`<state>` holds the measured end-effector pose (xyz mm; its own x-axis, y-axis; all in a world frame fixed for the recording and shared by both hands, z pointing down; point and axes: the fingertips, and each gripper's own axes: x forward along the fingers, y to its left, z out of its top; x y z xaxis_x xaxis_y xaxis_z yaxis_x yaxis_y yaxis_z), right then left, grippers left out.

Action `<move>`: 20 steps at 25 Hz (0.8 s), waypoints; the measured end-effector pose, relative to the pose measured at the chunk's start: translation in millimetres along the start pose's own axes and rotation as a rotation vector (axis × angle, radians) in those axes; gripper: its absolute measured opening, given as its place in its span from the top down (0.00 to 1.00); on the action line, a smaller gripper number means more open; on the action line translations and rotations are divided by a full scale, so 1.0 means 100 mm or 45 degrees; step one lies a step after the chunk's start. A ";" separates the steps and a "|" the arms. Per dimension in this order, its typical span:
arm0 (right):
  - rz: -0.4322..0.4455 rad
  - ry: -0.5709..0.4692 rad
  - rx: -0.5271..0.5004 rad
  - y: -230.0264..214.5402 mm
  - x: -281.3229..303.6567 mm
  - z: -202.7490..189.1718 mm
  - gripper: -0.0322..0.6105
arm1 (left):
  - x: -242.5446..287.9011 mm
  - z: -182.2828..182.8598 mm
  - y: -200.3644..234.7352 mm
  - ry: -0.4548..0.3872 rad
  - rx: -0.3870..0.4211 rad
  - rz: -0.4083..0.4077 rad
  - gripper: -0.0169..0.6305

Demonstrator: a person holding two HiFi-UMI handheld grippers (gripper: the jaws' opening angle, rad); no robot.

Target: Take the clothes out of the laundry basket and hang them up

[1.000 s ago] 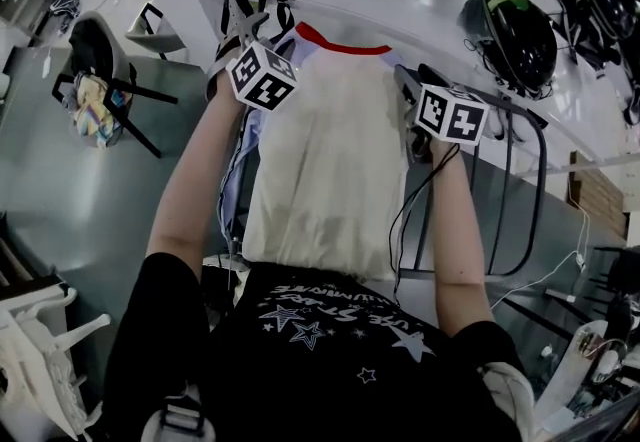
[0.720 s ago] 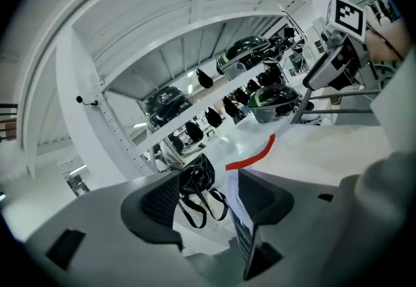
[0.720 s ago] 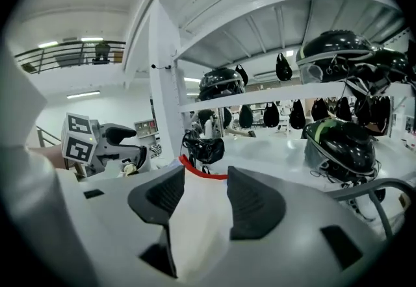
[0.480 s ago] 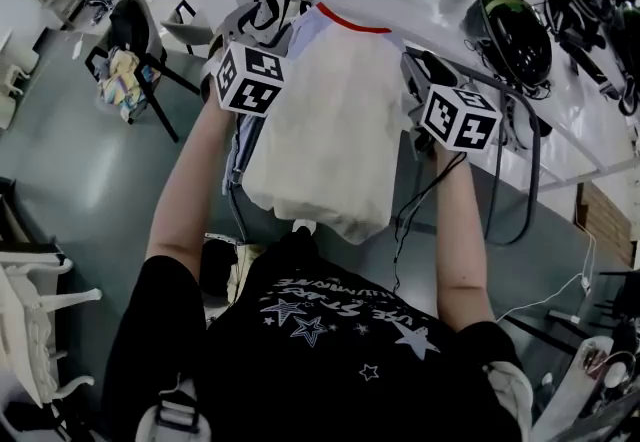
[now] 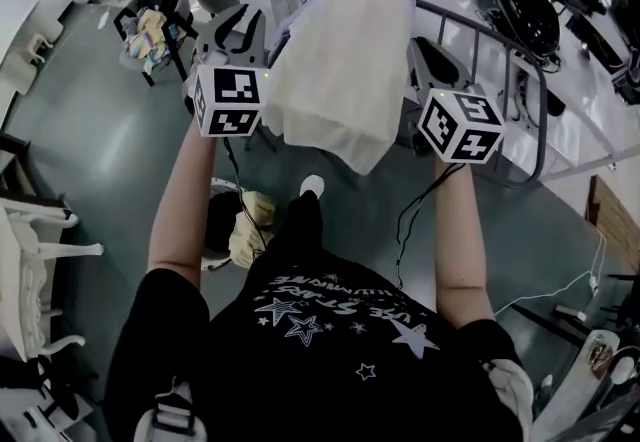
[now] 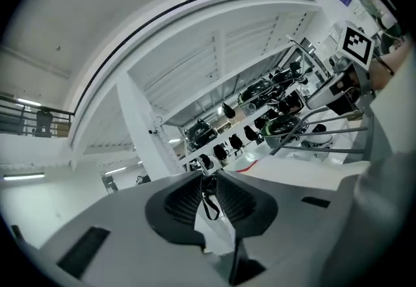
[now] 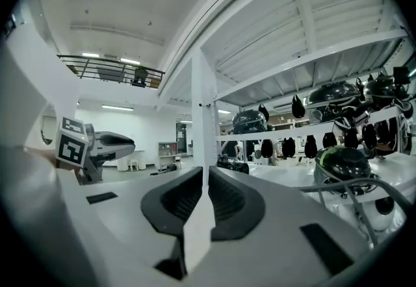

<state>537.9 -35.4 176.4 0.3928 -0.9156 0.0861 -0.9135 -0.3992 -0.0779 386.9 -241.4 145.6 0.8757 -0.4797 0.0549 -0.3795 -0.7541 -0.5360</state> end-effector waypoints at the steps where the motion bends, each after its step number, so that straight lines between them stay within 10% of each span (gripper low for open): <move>1: 0.025 0.002 0.012 0.09 -0.09 -0.05 0.91 | -0.17 -0.07 -0.01 0.014 -0.011 0.017 0.86; 9: 0.347 -0.018 0.070 1.19 -0.34 -0.57 0.94 | -1.45 -1.09 -0.04 0.231 -0.058 0.186 0.94; 20: 0.790 0.274 0.069 3.09 -0.16 -1.85 0.94 | -3.38 -2.89 -0.09 0.737 -0.253 0.365 0.94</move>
<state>229.7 -135.7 335.1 -0.2398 -0.9488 0.2055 -0.9548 0.1922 -0.2266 8.1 -202.0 375.0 0.4522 -0.7945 0.4053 -0.6692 -0.6027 -0.4347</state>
